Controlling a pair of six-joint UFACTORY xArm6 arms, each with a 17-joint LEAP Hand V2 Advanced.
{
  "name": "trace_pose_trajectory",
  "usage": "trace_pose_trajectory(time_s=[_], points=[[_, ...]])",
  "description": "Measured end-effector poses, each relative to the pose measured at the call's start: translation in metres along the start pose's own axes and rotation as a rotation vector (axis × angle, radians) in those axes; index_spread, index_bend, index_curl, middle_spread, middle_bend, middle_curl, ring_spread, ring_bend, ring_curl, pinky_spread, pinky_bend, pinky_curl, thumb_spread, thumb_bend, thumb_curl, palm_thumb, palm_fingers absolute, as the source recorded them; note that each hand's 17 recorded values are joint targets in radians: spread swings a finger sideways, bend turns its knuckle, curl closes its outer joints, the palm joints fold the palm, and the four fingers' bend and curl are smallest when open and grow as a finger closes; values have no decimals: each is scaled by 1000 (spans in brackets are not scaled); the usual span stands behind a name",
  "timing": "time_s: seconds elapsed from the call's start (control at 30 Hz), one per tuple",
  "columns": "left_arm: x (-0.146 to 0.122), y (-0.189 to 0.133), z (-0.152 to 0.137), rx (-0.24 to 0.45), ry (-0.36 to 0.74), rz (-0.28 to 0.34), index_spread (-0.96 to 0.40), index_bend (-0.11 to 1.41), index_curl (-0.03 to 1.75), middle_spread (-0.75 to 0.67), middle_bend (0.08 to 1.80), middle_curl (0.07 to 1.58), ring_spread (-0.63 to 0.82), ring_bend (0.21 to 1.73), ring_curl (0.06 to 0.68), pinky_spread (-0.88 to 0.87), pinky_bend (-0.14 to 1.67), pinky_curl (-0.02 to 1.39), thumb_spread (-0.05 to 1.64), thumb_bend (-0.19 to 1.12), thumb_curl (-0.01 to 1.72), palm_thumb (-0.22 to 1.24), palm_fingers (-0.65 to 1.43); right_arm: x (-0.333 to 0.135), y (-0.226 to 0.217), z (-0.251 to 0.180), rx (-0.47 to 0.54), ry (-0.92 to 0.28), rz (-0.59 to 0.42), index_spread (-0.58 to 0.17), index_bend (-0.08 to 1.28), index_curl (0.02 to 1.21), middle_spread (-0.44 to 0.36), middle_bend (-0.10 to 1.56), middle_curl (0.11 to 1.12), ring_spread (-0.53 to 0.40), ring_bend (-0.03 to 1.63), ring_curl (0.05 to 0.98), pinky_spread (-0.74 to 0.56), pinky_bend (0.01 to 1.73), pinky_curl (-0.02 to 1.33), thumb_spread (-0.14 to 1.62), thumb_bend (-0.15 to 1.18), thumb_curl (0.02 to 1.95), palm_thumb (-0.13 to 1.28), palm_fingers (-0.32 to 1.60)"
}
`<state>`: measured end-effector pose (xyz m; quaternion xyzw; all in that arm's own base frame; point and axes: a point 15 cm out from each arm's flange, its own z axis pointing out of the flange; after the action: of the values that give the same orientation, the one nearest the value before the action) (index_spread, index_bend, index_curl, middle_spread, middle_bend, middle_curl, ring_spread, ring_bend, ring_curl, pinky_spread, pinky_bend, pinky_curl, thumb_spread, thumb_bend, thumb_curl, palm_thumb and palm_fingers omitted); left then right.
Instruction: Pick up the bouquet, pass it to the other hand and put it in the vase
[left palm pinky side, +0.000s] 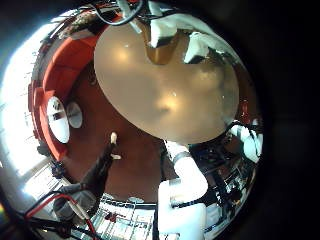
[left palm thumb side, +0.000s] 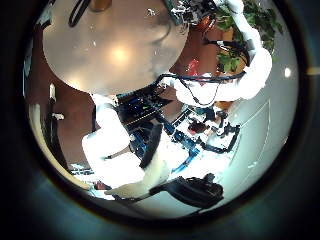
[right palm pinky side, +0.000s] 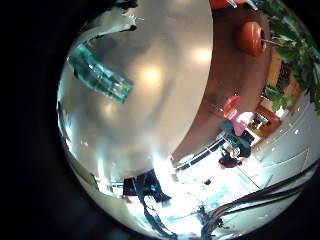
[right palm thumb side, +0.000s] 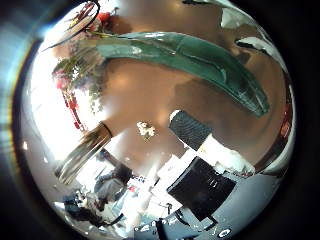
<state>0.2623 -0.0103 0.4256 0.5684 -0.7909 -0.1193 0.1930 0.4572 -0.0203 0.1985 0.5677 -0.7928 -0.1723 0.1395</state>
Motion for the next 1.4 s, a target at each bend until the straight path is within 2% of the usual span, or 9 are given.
trace_pose_trajectory(time_s=[0.33,0.8,1.07,1.27,1.4], points=[[-3,0,0,-2,4,-5,34,160,302,400,194,334,461,729,202,498,403,331,1230,-16,271,190,47,6,-5,13,-34,1,20,-223,196,437,-126,631,534,-234,1134,334,-130,1019,-5,1051,-22,403,539,419],[-3,6,-1,6,8,-3,34,159,301,400,193,334,466,724,198,498,399,331,1231,-16,274,189,48,6,0,22,-67,37,11,-252,189,473,-143,624,570,-249,1142,367,-207,1082,-2,1007,-22,440,655,466],[1,10,-2,12,4,3,34,159,301,400,193,333,467,724,197,498,398,332,1231,-16,274,189,49,7,0,30,-81,82,-1,-255,145,437,-162,579,581,-300,1217,405,-375,1301,63,991,-22,454,706,555],[0,10,-1,7,2,1,34,159,300,399,193,333,467,724,197,498,397,333,1231,-16,274,189,49,5,-1,35,-96,104,-11,-319,146,411,-230,606,614,-336,1254,426,-505,1454,139,974,-23,460,728,729],[1,12,-1,7,2,1,34,159,300,399,193,333,467,724,196,498,397,333,1231,-16,274,189,49,2,-2,35,-89,117,-17,-411,240,465,-287,696,673,-321,1260,445,-495,1445,182,960,-13,470,778,1012]])
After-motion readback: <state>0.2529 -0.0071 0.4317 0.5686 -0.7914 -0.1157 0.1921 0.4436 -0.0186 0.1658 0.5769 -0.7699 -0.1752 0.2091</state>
